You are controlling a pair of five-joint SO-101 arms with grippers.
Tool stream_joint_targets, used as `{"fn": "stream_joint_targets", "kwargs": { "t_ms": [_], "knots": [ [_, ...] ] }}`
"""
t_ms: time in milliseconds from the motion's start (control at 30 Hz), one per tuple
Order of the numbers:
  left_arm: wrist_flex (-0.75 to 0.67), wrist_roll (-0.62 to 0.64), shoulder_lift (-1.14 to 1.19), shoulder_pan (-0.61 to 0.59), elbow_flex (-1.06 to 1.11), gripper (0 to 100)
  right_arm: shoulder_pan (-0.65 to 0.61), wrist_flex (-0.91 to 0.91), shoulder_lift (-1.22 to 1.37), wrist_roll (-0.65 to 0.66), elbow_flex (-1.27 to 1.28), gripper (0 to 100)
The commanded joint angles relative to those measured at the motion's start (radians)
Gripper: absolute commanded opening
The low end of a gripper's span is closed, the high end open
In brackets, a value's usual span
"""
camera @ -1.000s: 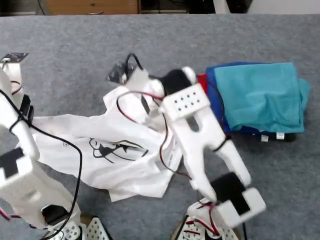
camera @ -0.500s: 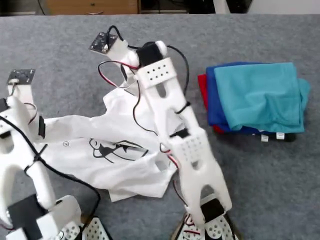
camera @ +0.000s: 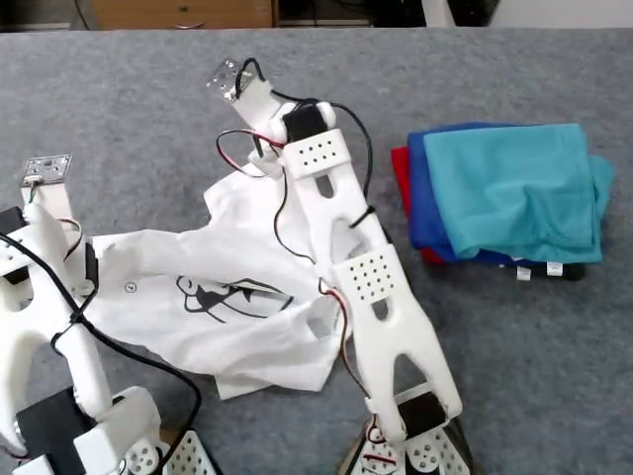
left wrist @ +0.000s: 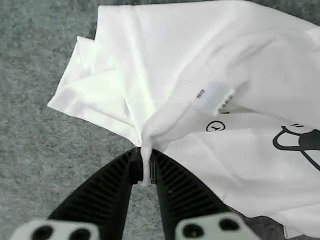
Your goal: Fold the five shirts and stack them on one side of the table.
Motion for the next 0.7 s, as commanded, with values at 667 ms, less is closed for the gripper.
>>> {"fn": "stream_joint_targets", "kwargs": {
  "t_ms": [667],
  "knots": [
    [-0.009,0.069,-0.038,0.009,-0.005,2,-0.015,-0.021,0.022,0.42,0.039,0.0]
  ]
}}
